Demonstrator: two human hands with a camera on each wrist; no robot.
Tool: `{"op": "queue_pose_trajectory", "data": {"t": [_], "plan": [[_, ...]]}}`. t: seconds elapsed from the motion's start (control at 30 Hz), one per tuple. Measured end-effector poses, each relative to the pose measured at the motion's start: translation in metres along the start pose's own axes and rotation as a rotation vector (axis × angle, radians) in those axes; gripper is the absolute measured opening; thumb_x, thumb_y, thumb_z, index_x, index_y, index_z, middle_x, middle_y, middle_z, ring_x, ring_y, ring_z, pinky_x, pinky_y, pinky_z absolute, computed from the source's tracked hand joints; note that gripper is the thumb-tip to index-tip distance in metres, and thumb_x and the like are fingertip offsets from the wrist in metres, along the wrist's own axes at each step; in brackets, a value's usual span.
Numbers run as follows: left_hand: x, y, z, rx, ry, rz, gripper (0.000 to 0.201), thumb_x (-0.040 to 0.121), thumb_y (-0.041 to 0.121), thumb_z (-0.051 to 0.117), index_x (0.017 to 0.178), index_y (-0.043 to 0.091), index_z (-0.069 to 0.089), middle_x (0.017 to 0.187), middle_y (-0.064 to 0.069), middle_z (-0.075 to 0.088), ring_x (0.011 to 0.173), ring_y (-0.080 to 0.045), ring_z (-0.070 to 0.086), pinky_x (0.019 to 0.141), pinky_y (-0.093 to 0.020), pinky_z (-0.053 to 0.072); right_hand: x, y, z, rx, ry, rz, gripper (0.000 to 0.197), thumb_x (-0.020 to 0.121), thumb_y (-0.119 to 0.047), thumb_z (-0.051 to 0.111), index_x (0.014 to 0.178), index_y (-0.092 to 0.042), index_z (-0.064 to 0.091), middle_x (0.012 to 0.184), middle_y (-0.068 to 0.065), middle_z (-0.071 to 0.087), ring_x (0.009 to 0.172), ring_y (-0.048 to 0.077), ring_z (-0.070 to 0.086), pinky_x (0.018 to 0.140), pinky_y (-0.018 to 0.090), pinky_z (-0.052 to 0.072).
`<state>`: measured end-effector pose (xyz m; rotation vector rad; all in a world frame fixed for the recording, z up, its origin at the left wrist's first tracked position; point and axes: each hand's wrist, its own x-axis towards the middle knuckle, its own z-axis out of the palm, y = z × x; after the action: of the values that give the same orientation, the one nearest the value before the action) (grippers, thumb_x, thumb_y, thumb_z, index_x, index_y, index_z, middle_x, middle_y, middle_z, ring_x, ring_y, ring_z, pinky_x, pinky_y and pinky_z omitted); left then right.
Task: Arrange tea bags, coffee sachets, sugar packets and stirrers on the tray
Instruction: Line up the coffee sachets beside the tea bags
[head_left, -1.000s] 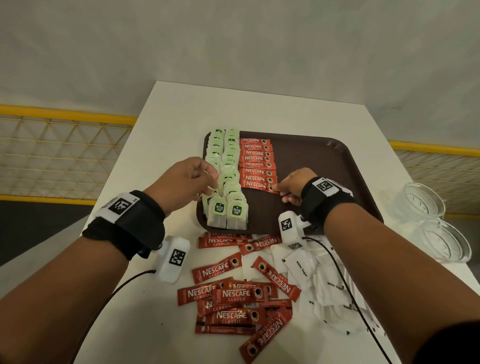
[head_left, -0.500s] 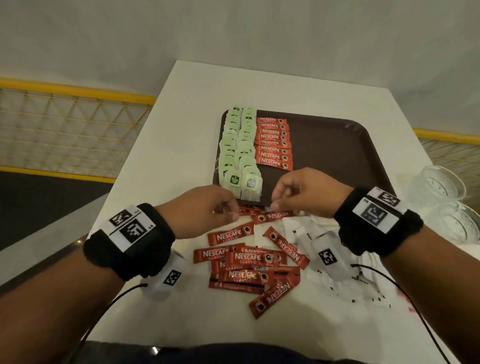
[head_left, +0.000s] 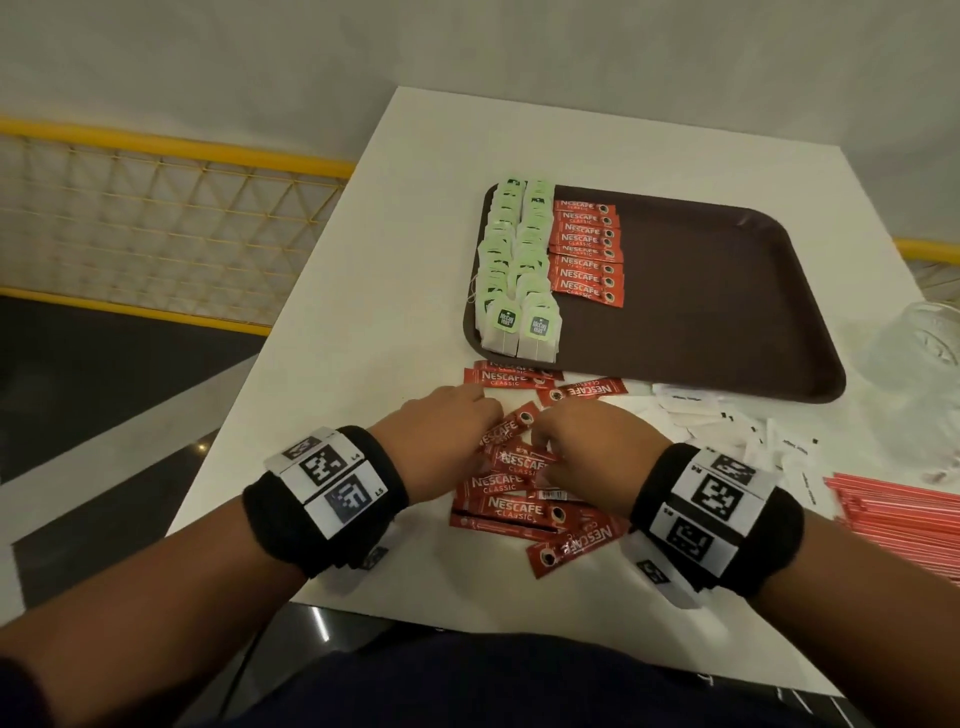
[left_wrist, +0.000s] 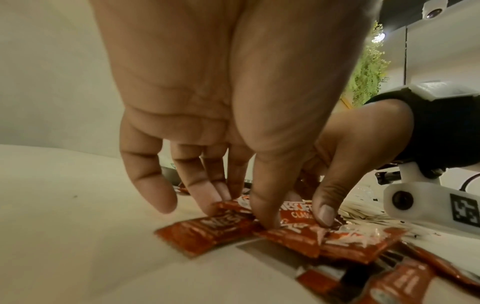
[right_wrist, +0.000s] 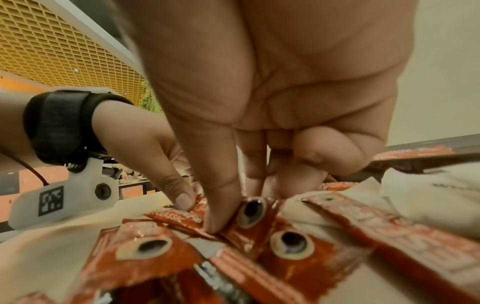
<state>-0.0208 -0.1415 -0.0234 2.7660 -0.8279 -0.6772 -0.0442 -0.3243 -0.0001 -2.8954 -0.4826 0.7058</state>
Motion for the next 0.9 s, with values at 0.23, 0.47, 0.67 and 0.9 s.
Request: {"op": "queue_pose_trajectory", "data": {"t": [0.23, 0.47, 0.67, 0.9], "plan": [[-0.005, 0.002, -0.002, -0.074, 0.016, -0.047, 0.034, 0.092, 0.03, 0.064, 0.124, 0.021, 0.055, 0.12, -0.001, 0.059, 0.102, -0.02, 0.059, 0.088, -0.037, 0.051, -0.003, -0.002, 0.004, 0.039, 0.062, 0.027, 0.024, 0.084, -0.033, 0.07, 0.101, -0.022, 0.057, 0.102, -0.003, 0.059, 0.091, 0.017, 0.057, 0.076, 0.029, 0.047], [-0.002, -0.003, -0.002, -0.084, 0.013, -0.061, 0.031, 0.091, 0.033, 0.067, 0.117, 0.02, 0.058, 0.115, -0.001, 0.061, 0.096, -0.017, 0.056, 0.077, -0.027, 0.042, -0.004, 0.007, 0.011, 0.191, 0.063, 0.066, 0.021, 0.083, -0.029, 0.071, 0.09, -0.03, 0.051, 0.083, -0.01, 0.056, 0.081, 0.012, 0.055, 0.069, 0.026, 0.043], [0.0, -0.004, -0.004, -0.032, -0.001, -0.025, 0.026, 0.093, 0.035, 0.064, 0.112, 0.019, 0.056, 0.119, 0.0, 0.053, 0.102, -0.017, 0.051, 0.088, -0.031, 0.045, -0.005, 0.015, 0.009, 0.296, 0.081, 0.102, 0.02, 0.082, -0.028, 0.072, 0.091, -0.032, 0.056, 0.082, -0.01, 0.062, 0.081, 0.01, 0.058, 0.076, 0.031, 0.05], [0.006, 0.0, -0.006, -0.038, -0.045, -0.019, 0.033, 0.094, 0.024, 0.062, 0.125, 0.019, 0.05, 0.125, -0.004, 0.058, 0.105, -0.021, 0.058, 0.087, -0.031, 0.05, -0.007, 0.018, 0.005, 0.331, 0.081, 0.104, 0.02, 0.082, -0.026, 0.072, 0.098, -0.028, 0.061, 0.083, -0.008, 0.064, 0.08, 0.007, 0.057, 0.079, 0.031, 0.05]]}}
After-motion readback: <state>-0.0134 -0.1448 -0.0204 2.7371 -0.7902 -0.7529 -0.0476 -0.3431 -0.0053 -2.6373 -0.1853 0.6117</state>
